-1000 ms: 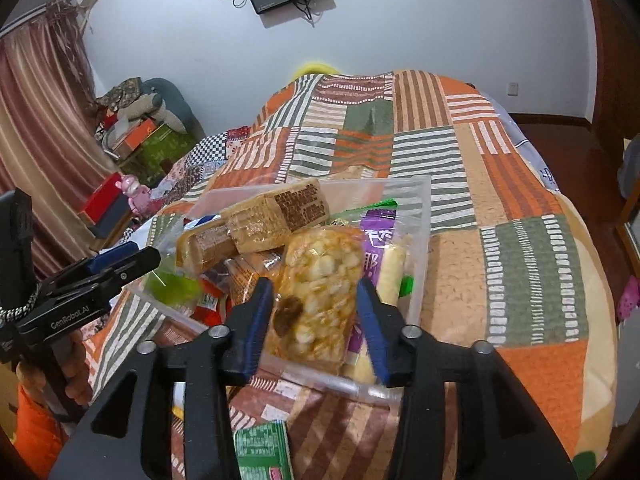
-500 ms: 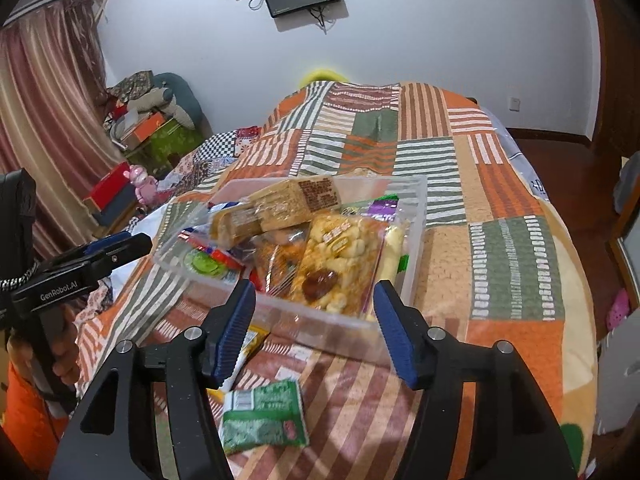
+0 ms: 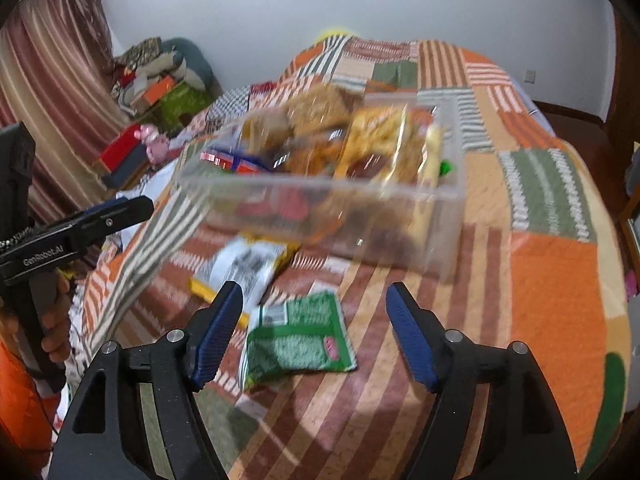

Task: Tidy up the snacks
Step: 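Grasp the white-and-yellow chip bag with the left tool while the right tool grasps the green pea bag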

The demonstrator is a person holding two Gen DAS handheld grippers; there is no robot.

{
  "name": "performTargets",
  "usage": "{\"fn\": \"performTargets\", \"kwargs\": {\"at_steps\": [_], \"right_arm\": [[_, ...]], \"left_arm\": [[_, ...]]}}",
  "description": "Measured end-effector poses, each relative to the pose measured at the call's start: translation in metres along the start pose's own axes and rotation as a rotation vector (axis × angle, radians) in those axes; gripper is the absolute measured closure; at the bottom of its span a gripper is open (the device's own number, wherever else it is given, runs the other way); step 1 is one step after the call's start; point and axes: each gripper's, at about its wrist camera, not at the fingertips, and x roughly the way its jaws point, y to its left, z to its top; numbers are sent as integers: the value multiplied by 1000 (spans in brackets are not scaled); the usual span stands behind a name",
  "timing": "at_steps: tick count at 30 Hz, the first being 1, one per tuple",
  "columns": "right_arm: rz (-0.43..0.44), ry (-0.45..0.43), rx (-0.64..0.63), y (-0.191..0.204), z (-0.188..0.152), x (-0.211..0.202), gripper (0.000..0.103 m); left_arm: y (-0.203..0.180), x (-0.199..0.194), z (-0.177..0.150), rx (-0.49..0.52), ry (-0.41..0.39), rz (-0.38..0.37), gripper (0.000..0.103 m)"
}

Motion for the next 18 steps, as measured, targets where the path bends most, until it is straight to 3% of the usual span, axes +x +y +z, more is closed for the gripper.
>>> {"fn": "performTargets", "kwargs": {"at_steps": [6, 10, 12, 16, 18], "right_arm": [[27, 81, -14, 5, -8, 20, 32], [10, 85, -41, 7, -10, 25, 32], [9, 85, -52, 6, -10, 25, 44], [20, 82, -67, 2, -13, 23, 50], [19, 75, -60, 0, -14, 21, 61]], "left_arm": [[-8, 12, -16, 6, 60, -27, 23], [-18, 22, -21, 36, 93, -39, 23], [-23, 26, -22, 48, 104, -47, 23], [-34, 37, -23, 59, 126, -70, 23], [-40, 43, -24, 66, 142, -82, 23]]}}
